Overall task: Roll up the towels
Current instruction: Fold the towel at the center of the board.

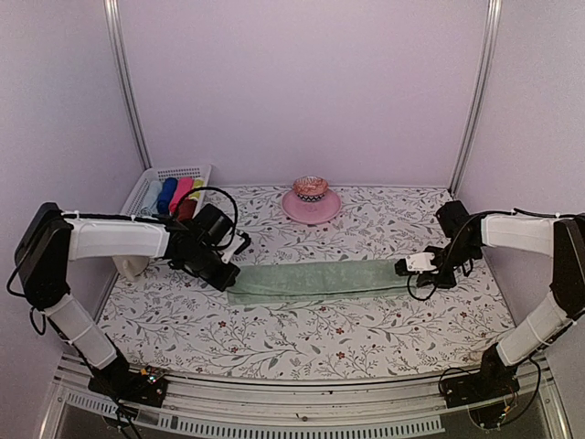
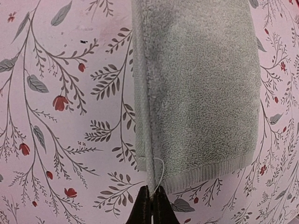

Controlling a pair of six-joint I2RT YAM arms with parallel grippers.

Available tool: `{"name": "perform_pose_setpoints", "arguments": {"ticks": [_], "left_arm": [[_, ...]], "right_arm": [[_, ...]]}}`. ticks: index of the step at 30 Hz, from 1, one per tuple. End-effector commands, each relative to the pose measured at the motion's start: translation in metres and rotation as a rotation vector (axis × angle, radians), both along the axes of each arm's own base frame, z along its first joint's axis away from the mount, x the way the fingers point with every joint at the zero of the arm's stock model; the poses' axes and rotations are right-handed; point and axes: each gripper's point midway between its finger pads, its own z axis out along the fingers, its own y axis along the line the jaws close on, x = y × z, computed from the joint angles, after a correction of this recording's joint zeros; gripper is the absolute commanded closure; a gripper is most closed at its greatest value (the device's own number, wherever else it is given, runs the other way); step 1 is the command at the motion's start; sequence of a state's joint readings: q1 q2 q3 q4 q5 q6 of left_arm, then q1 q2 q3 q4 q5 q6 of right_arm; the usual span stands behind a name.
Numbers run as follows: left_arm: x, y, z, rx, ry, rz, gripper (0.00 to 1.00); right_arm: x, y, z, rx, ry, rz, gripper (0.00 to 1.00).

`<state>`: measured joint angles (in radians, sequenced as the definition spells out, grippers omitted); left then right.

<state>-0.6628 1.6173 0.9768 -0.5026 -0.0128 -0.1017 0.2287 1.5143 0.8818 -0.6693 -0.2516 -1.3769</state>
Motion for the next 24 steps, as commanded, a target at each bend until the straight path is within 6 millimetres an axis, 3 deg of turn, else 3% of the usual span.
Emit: {"name": "perform_pose_setpoints", "arguments": {"ticks": [1,9,11,14,17,21,24], "left_arm": [[-0.01,-0.002,-0.006,0.011,0.037,-0.03,0.96],[-0.014,0.003,-0.006,0.033,0.037,-0.029,0.55],[-0.014,0.005,-0.005,0.044,0.033,-0.024,0.49],[-0.012,0.01,-0.002,0.062,0.011,-0.015,0.43],[-0.011,0.011,0.005,0.056,-0.01,-0.017,0.33],[-0.005,0.018,0.02,0.048,-0.068,0.003,0.2],[0.007,0.024,0.03,0.021,-0.115,0.05,0.2]], "right_arm": [[-0.006,0.003,-0.009,-0.017,0.026,0.007,0.96],[-0.017,0.002,-0.015,-0.053,0.069,0.024,0.86],[-0.02,-0.001,-0.014,-0.063,0.081,0.02,0.79],[-0.025,-0.003,-0.007,-0.07,0.09,0.019,0.59],[-0.029,-0.003,0.007,-0.066,0.094,0.017,0.57],[-0.018,0.006,0.032,-0.009,0.067,-0.012,0.56],[0.011,0.015,0.046,0.046,0.037,-0.12,0.56]]}}
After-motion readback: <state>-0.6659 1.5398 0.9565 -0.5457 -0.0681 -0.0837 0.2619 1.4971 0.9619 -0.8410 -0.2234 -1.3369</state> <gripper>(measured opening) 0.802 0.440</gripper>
